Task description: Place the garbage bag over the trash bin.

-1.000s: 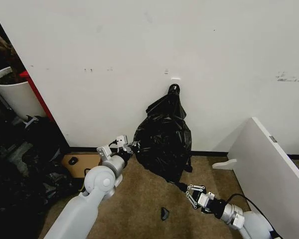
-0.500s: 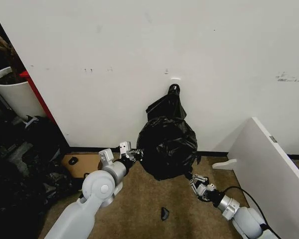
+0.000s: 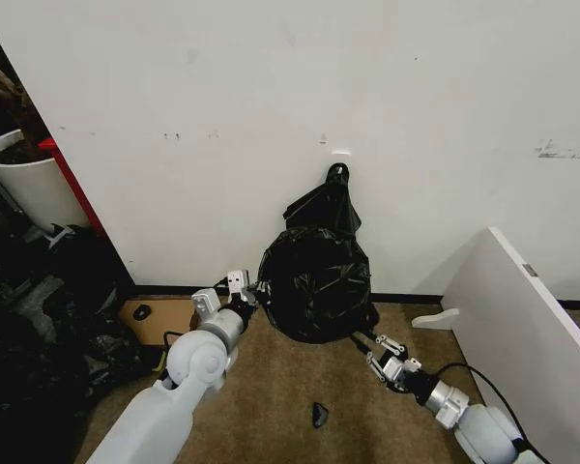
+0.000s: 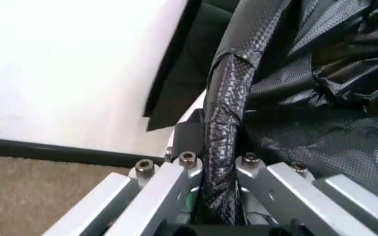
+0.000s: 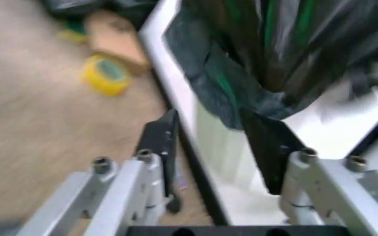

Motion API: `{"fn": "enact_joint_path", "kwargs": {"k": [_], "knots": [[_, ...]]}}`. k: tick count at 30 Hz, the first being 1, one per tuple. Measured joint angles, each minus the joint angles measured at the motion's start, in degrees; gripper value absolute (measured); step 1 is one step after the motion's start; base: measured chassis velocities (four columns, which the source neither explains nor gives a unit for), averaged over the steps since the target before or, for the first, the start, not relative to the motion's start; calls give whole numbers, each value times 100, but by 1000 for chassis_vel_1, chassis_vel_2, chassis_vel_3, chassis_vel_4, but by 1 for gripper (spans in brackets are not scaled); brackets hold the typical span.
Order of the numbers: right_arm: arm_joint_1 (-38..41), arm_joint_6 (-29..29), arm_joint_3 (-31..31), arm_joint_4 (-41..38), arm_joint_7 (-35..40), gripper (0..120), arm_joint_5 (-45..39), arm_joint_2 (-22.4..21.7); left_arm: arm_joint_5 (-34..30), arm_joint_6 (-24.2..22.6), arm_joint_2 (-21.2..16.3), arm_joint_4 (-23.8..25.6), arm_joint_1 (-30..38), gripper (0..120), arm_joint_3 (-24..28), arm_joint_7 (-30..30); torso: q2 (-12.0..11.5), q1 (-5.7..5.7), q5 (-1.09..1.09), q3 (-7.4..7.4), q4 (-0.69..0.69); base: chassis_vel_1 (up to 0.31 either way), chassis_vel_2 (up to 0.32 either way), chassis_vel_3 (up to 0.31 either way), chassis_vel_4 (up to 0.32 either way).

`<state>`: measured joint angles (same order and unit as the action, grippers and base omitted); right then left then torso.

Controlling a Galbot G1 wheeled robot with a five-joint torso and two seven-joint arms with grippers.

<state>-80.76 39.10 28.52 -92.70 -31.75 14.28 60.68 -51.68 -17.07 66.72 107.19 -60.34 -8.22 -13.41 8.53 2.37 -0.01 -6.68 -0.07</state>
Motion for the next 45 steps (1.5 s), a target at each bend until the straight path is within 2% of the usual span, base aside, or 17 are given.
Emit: {"fn": "enact_joint_path", "kwargs": {"k": [3,4,7,9,10,13,16,17,21,24,25,26,27,29,32,39,45], "knots": [[15,152,166,62,-428,43,-2,3,44,12,-22,-23,0,1,-3,16,0,0,0,0,1,0,0,0,0],[40,340,451,116,-1191,50,-183,20,122,62,-39,-63,-13,1,-2,46,0,0,-1,0,0,0,0,0,0],[48,303,840,48,-2454,61,-927,37,300,174,-34,-159,-70,1,19,111,0,0,0,0,-1,0,0,0,0],[-28,40,929,-188,-2892,71,-1929,22,414,251,5,-212,-138,1,35,144,0,0,-4,0,0,0,0,0,0],[-28,40,929,-188,-2892,71,-1929,22,414,251,5,-212,-138,1,35,144,0,0,-4,0,0,0,0,0,0],[-281,-370,573,-848,-1564,85,-3018,15,656,512,85,-239,-247,1,78,269,0,0,-1,0,0,0,0,0,0],[-369,-963,140,-1584,-16,97,-3162,52,960,944,171,-251,-307,1,128,415,0,0,-3,0,0,0,0,0,0],[-369,-963,140,-1584,-16,97,-3162,52,960,944,171,-251,-307,1,128,415,0,0,-3,0,0,0,0,0,0],[-305,-2071,-490,-2320,1609,100,-3073,-56,1445,1608,301,-399,-312,1,181,543,0,0,-2,0,1,0,0,0,0],[-279,-3078,-921,-2797,2774,90,-2936,-177,1707,1953,402,-444,-355,1,208,540,0,0,-2,0,1,0,0,0,0],[-279,-3078,-921,-2797,2774,90,-2936,-177,1707,1953,402,-444,-355,1,208,540,0,0,-2,0,1,0,0,0,0],[-280,-3772,-1181,-3060,3413,85,-2857,-243,1846,2091,440,-443,-396,1,224,519,0,0,-2,0,0,0,0,0,0],[-280,-4079,-1299,-3183,3696,82,-2862,-267,1911,2140,452,-441,-412,1,229,509,0,0,-2,0,0,0,0,0,0],[-231,-5244,-1808,-3760,4888,73,-3216,-327,2241,2318,501,-440,-470,1,244,471,0,0,-2,0,0,0,0,0,0],[-181,-6048,-2215,-4304,5764,60,-4045,-278,2604,2481,586,-528,-493,1,306,448,0,0,-1,0,0,0,0,0,0],[-71,-6483,-2417,-4582,6146,35,-4862,-151,2908,2571,746,-675,-537,1,359,445,0,0,-1,0,1,0,0,0,0],[46,-6664,-2575,-4373,6312,14,-4825,-18,2805,2443,864,-698,-606,1,500,475,0,0,0,0,2,0,0,0,0]]}}
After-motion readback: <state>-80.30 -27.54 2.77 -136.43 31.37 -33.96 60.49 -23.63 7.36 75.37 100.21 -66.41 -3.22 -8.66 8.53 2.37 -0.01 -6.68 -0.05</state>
